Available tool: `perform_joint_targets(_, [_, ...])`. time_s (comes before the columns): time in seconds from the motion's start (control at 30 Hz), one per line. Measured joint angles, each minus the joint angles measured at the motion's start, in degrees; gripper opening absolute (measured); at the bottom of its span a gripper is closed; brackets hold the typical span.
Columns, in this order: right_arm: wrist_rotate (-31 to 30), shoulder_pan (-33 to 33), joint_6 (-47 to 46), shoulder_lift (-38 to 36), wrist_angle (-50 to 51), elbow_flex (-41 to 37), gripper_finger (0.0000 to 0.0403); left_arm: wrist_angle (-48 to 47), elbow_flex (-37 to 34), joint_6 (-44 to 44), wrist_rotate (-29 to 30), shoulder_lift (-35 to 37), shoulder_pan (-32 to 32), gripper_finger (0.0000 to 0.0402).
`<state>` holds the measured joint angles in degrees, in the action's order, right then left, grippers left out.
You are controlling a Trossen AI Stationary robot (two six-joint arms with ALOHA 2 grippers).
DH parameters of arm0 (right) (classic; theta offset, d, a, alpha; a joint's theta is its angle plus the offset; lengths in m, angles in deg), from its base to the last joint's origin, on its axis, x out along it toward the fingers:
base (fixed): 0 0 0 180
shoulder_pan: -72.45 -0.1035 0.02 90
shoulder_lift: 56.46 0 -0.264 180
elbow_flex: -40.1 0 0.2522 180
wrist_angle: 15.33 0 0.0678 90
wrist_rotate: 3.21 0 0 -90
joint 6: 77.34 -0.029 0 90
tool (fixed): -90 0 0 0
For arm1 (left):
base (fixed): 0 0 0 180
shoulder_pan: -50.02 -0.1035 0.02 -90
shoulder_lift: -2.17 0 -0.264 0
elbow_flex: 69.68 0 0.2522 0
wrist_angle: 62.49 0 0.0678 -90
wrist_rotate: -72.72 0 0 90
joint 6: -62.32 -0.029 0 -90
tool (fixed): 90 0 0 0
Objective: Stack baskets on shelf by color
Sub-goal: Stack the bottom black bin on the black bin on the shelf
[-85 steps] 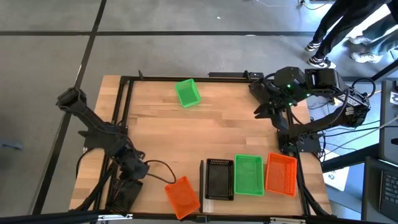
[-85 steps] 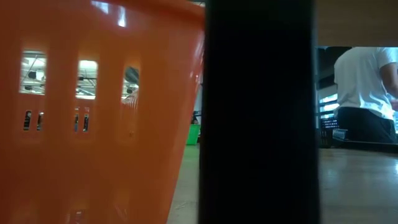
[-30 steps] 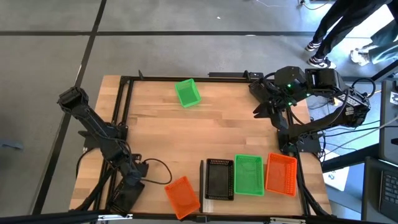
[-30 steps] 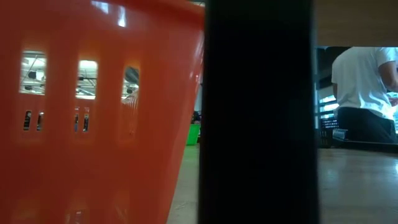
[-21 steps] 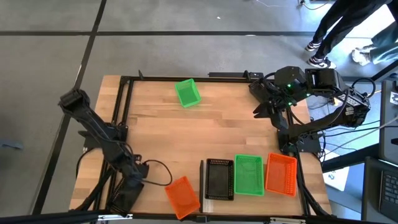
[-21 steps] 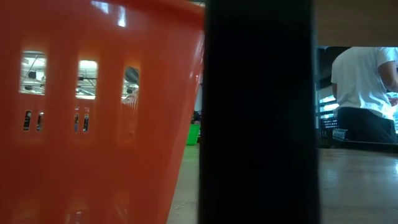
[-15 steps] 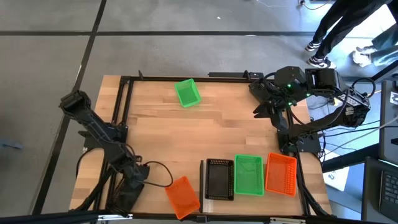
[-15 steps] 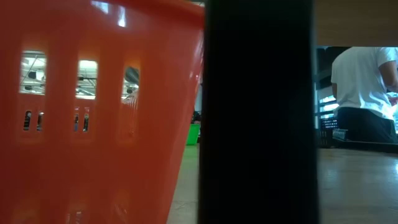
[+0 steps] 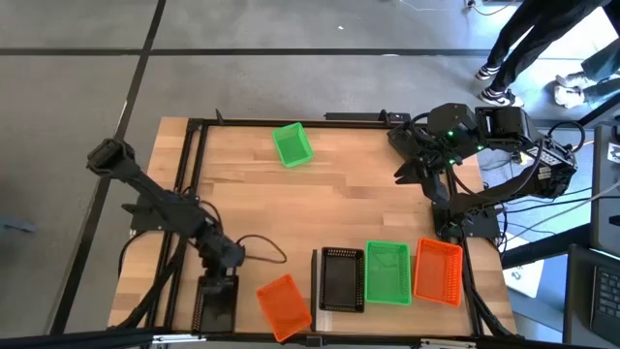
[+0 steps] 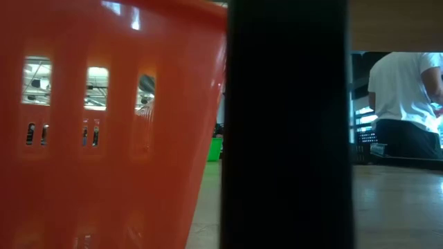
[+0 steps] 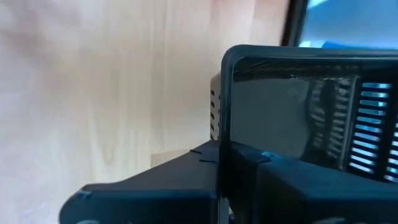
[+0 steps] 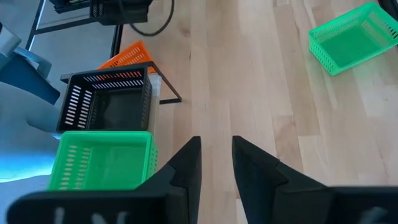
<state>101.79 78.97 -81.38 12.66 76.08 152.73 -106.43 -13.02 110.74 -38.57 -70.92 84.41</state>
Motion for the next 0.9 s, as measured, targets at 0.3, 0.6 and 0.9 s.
perform_joint_targets(0.3, [0.17,0.00,3.09,0.00,-1.05,0.00,0.0087,-25.20,15.24,-8.90,6.77,2.74,-10.22,0.0001])
perform_joint_targets(0.6, [0.24,0.00,3.05,0.00,-2.89,0.00,0.0087,-34.10,30.07,-14.55,7.83,2.72,-21.45,0.0000])
perform_joint_targets(0.9, [0.26,0.00,3.07,0.02,-3.35,0.00,0.0087,-34.61,44.99,-14.62,13.63,1.40,-29.64,0.0000])
